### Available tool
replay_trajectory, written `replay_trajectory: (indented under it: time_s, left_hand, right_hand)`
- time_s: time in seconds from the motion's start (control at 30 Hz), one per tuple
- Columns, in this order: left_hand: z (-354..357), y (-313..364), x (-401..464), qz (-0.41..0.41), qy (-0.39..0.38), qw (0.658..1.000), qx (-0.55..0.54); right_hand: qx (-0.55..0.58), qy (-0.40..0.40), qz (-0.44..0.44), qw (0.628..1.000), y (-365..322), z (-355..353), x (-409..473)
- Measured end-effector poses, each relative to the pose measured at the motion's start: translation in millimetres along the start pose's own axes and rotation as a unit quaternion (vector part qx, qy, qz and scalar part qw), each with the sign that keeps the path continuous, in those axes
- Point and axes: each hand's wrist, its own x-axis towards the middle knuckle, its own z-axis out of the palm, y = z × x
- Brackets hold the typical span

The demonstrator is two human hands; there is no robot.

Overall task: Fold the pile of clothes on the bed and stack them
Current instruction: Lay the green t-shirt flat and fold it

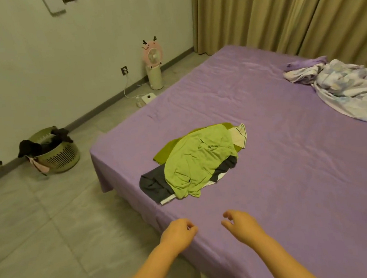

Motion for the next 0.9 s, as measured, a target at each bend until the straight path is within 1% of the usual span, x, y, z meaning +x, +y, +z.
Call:
replay_trajectory:
  time_s: [0.13,0.23,0.37,0.47,0.6,0.77,0.9]
  left_hand:
    - [-23,10,46,-0.016,-0.007,1.0,0.016]
    - [-41,27,84,-0.008,0.005,1.0,0.019]
    - [-57,53,121,0.014,0.006,1.0,-0.013]
    - [-68,70,148,0.018,-0.003,1.0,-0.017]
    - [-82,86,197,0.021,-0.018,0.999,-0.019]
    - [-99,101,270,0.053,-0.04,0.998,0.018]
    - [-112,114,335,0.074,-0.063,0.995,0.027]
  right_hand:
    - [0.02,-0.005,0.001,1.0,4,-18,48]
    - [0.028,-0.002,0.005,1.0,11,-37,86]
    - [0.033,-0.005,0.017,0.999,21,-64,129]
    - [0.047,-0.004,0.028,0.998,27,-84,161]
    - [0.077,-0.001,0.057,0.995,39,-102,203]
    - [0.117,-0.01,0.107,0.987,56,-106,252]
    - [0.16,-0.005,0.149,0.976,61,-111,293]
